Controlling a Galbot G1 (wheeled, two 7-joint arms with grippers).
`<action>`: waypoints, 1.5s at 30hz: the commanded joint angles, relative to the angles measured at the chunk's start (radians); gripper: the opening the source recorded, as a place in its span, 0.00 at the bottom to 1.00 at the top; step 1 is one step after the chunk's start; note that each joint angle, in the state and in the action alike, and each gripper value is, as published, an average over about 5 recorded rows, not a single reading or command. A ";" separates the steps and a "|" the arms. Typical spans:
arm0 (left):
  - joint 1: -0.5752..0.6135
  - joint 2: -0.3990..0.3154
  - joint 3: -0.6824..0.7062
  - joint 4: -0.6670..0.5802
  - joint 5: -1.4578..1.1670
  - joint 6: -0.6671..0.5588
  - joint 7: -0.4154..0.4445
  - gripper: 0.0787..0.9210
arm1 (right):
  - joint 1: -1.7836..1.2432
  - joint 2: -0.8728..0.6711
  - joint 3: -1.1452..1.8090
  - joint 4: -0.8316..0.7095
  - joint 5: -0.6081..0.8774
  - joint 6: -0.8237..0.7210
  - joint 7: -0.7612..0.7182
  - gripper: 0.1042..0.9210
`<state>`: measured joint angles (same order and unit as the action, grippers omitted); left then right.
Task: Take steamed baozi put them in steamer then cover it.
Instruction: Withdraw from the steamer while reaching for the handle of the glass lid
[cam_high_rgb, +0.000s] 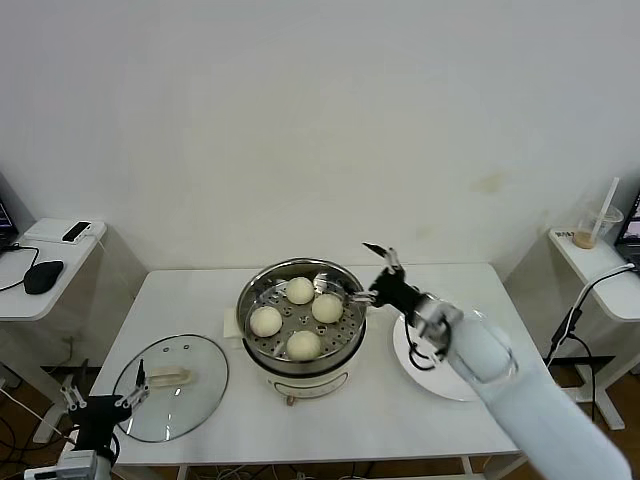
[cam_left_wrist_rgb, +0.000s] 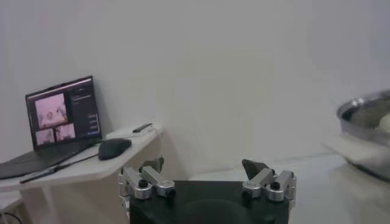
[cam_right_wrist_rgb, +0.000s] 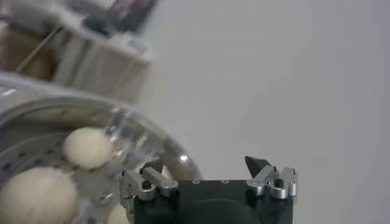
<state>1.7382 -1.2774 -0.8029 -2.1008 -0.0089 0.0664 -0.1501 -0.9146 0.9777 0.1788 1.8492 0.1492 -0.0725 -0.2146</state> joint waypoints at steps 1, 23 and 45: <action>0.015 0.036 -0.001 0.100 0.522 -0.057 0.008 0.88 | -0.523 0.316 0.550 0.043 -0.058 0.170 0.047 0.88; -0.096 0.189 0.083 0.380 1.225 -0.116 -0.034 0.88 | -0.683 0.455 0.659 0.091 0.005 0.088 0.090 0.88; -0.244 0.224 0.171 0.506 1.212 -0.112 -0.024 0.88 | -0.732 0.499 0.652 0.114 -0.039 0.104 0.088 0.88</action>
<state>1.5741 -1.0672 -0.6628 -1.6715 1.1728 -0.0448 -0.1735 -1.6255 1.4596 0.8211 1.9551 0.1160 0.0326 -0.1277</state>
